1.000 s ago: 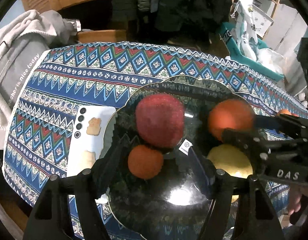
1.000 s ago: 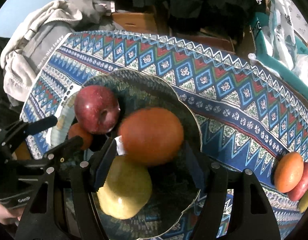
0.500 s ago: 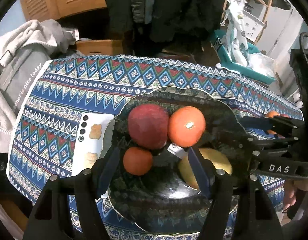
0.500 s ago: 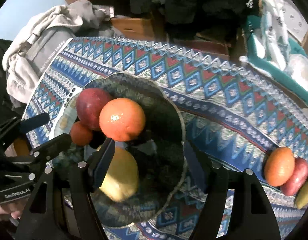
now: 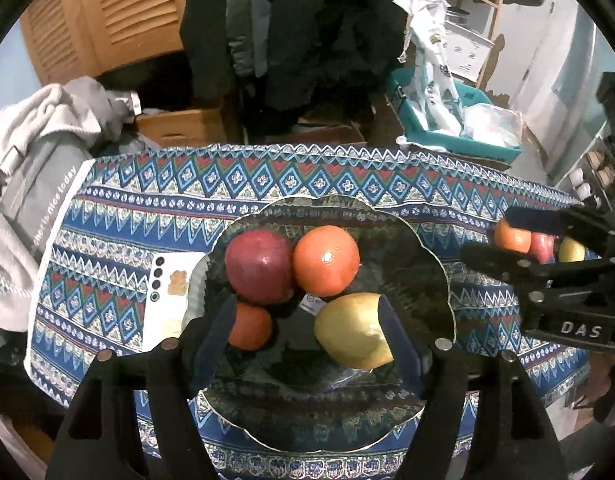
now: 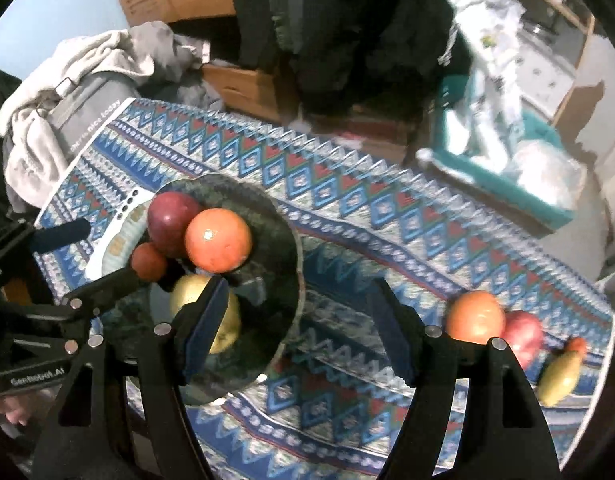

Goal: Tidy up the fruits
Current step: 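Lift both tools out of the bowl and move toward the remaining fruit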

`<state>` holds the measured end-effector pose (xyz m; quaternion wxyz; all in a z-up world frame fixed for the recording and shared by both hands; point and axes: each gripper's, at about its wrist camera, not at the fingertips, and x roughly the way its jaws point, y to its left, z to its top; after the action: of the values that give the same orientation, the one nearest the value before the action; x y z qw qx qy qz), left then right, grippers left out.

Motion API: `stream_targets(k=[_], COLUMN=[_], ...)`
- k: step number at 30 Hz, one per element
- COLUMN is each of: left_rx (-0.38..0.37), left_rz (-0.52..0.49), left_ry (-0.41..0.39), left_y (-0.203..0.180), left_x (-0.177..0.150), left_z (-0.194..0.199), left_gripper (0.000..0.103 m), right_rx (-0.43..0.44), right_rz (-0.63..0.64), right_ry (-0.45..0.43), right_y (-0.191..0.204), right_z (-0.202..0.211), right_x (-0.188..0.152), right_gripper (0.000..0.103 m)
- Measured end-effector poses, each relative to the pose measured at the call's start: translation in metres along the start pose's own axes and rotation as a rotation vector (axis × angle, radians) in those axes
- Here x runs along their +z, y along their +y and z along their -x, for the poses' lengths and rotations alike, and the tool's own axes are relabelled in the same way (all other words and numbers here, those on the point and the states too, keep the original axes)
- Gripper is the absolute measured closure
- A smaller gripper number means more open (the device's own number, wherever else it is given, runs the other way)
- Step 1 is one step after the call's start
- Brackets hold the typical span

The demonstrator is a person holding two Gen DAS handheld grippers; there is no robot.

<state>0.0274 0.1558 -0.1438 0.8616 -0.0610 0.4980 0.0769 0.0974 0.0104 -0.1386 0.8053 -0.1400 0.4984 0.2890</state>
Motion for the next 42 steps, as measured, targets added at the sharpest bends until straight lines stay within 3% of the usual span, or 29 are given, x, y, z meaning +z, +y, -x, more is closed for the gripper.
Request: stream_targets(k=[17, 42], left_rx=[-0.051, -0.139], left_rz=[-0.132, -0.296], left_ry=[-0.077, -0.021], left_y=[-0.060, -0.157], left_x=[0.000, -0.003], left_z=[0.040, 0.037], left_gripper=[0.024, 0.023], right_rx=[-0.089, -0.195], right_rz=[-0.023, -0.202], right_ry=[-0.071, -0.091], right_y=[-0.038, -0.152], right_z=[0.079, 0.132], right_x=[-0.045, -0.117], right_gripper=[0.026, 0.026])
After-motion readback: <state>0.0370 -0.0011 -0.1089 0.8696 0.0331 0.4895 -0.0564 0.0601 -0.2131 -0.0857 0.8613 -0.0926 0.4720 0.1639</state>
